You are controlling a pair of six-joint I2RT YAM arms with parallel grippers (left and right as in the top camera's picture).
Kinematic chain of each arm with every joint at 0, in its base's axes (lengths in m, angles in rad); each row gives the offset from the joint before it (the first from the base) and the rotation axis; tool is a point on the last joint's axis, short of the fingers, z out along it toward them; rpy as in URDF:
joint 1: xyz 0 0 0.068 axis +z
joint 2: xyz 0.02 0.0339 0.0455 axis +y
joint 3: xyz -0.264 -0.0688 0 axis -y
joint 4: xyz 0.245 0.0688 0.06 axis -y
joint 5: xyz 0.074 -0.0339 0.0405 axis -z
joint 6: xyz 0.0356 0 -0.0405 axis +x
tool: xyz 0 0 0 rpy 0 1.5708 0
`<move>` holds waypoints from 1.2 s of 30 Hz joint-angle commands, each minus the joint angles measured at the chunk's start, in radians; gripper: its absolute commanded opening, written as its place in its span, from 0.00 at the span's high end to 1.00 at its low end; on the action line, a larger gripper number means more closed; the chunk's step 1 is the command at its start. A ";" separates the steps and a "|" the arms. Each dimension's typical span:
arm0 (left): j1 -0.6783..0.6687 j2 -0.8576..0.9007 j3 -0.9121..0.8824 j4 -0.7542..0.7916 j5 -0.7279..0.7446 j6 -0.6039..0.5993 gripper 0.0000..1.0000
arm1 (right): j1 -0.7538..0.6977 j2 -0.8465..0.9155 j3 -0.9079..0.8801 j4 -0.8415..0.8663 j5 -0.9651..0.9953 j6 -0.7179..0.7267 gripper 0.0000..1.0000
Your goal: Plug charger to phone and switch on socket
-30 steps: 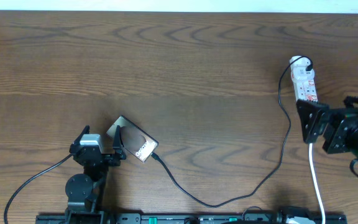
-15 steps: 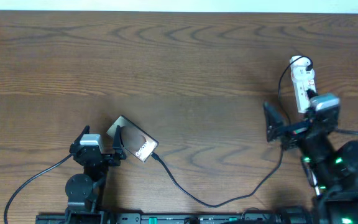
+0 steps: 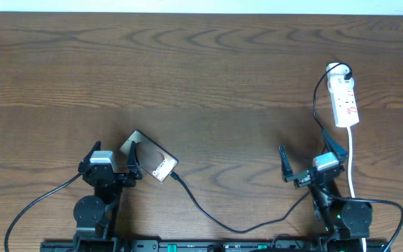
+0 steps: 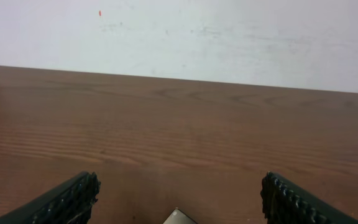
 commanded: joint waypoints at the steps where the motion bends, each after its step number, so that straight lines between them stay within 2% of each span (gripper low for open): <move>1: 0.005 -0.006 -0.015 -0.038 -0.016 0.007 0.14 | 0.005 -0.079 -0.017 -0.086 0.088 -0.023 0.01; 6: 0.005 -0.006 -0.015 -0.038 -0.016 0.007 0.14 | 0.000 -0.096 -0.017 -0.203 0.200 -0.023 0.01; 10: 0.005 -0.006 -0.015 -0.038 -0.016 0.007 0.14 | -0.013 -0.096 -0.017 -0.198 0.293 -0.036 0.01; 19: 0.005 -0.006 -0.015 -0.038 -0.016 0.007 0.14 | -0.075 -0.096 -0.017 -0.198 0.299 -0.037 0.01; 26: 0.005 -0.006 -0.015 -0.038 -0.016 0.007 0.14 | -0.074 -0.096 -0.017 -0.196 0.319 0.027 0.01; 36: 0.005 -0.006 -0.015 -0.038 -0.016 0.007 0.14 | -0.074 -0.096 -0.017 -0.195 0.314 0.034 0.01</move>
